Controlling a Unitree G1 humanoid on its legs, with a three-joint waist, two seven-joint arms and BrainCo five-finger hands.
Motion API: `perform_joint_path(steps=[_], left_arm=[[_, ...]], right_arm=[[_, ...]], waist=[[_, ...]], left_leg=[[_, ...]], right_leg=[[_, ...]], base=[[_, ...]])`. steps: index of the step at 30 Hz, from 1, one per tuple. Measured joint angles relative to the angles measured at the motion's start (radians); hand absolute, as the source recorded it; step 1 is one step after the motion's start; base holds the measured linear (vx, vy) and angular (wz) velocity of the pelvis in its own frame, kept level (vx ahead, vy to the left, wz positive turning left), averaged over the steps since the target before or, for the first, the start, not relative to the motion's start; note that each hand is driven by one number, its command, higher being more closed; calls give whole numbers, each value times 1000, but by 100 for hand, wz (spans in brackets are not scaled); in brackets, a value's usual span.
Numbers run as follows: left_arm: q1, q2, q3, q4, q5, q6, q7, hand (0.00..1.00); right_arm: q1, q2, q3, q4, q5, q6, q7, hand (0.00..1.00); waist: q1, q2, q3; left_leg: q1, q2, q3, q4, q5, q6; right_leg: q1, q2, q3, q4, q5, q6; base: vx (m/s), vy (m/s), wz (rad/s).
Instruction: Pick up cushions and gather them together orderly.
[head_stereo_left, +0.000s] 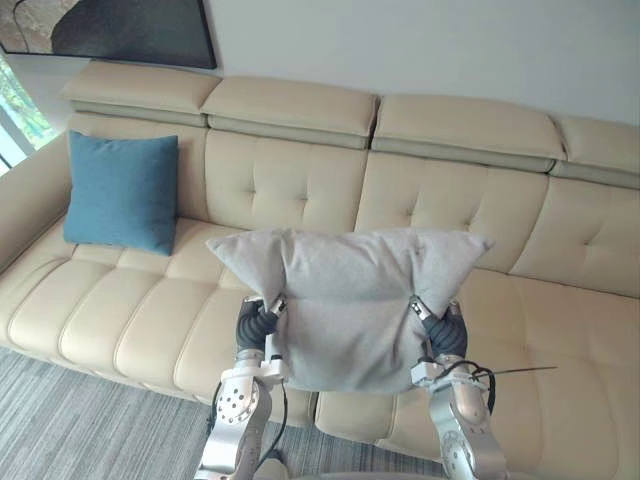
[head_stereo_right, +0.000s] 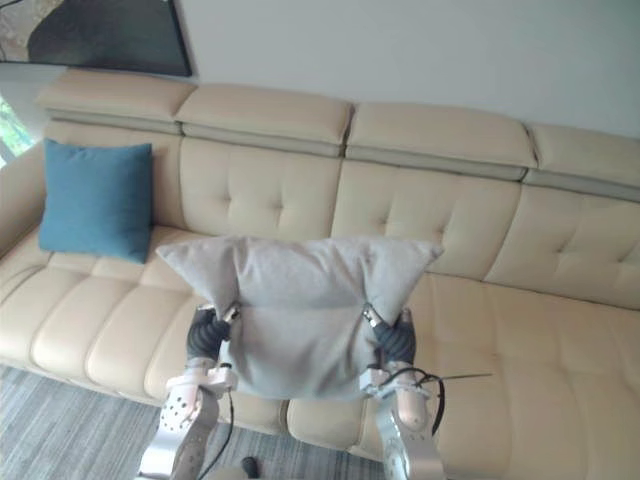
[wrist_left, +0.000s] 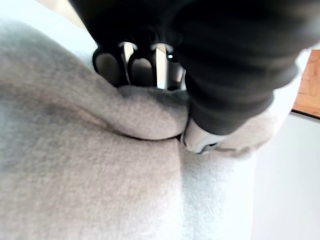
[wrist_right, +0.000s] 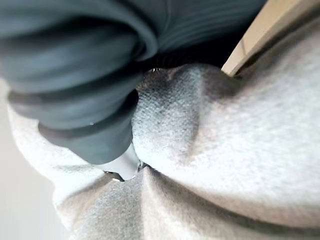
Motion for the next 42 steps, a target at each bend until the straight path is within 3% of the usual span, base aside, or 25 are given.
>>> perform_joint_path(steps=[8, 12, 16, 19, 23, 30, 34, 35, 36, 37, 38, 42], left_arm=[[-281, 53, 0, 104, 15, 0, 144, 100], [-487, 92, 7, 181, 14, -12, 237, 100], [-704, 134, 7, 263, 14, -18, 287, 100], [-855, 165, 9, 333, 13, -19, 302, 100], [-1090, 169, 17, 438, 8, -22, 316, 100], [-1344, 171, 52, 538, -1, -36, 353, 100], [-1435, 161, 85, 632, -29, -36, 355, 100], [-1471, 162, 97, 660, -45, -36, 355, 100], [-1497, 165, 99, 682, -64, -37, 351, 100], [-1515, 168, 99, 696, -85, -37, 347, 0], [-1522, 168, 99, 704, -87, -37, 343, 0], [-1551, 178, 110, 741, -127, -37, 302, 0]], right_arm=[[-279, -2, 9, 159, -76, -2, -139, 100], [-480, -13, 18, 225, -77, -12, -219, 100], [-644, -63, 20, 271, -78, -13, -283, 100], [-752, -76, 9, 296, -79, -13, -322, 100], [-923, -101, -47, 329, -122, -14, -393, 100], [-1193, -141, -102, 424, -196, -11, -480, 100], [-1307, -142, -115, 533, -216, -1, -501, 100], [-1348, -148, -119, 560, -231, -1, -502, 100], [-1377, -157, -121, 578, -232, 2, -502, 100], [-1401, -164, -122, 597, -232, 4, -502, 100], [-1408, -169, -123, 601, -232, 7, -502, 0], [-1438, -196, -143, 602, -230, 12, -508, 0]], waist=[[-1, 14, 11], [12, 44, 46], [27, 66, 81], [28, 77, 107], [24, 94, 138], [19, 108, 225], [6, 107, 234], [4, 106, 236], [5, 106, 237], [5, 106, 240], [5, 106, 241], [-2, 103, 274]], left_leg=[[-88, 5, 5, -94, 103, 2], [-192, 22, 7, -95, 148, 2], [-270, 36, -10, -116, 177, -14], [-310, 32, -27, -147, 211, -26], [-415, 10, -53, -165, 286, -10], [-549, -1, -67, -194, 343, -7], [-602, 1, -85, -194, 364, -35], [-628, 2, -91, -194, 379, -56], [-645, 4, -99, -194, 389, -53], [-655, 7, -108, -194, 389, -54], [-660, 9, -109, -194, 390, -54], [-683, 13, -110, -194, 417, -68]], right_leg=[[-142, 19, 44, 3, 21, -7], [-276, 31, 61, 54, 21, -7], [-405, 42, 50, 137, 15, -5], [-481, 41, 45, 188, 10, -4], [-626, 19, 27, 292, -14, 1], [-796, 5, 19, 366, -26, 3], [-837, 6, 9, 356, -25, 2], [-854, 5, 2, 349, -22, -1], [-869, 6, -4, 349, -22, -2], [-877, 9, -10, 349, -21, -2], [-880, 10, -12, 349, -21, -2], [-884, 14, -26, 332, -18, -8]], base=[[-88, -9, -11], [-213, -28, -12], [-222, -42, -1], [-123, -24, 6], [-50, -40, 20], [-14, -43, 11], [61, -59, 10], [71, -69, 15], [108, -105, 14], [85, -87, 8], [78, -73, 6], [110, -88, 7]])
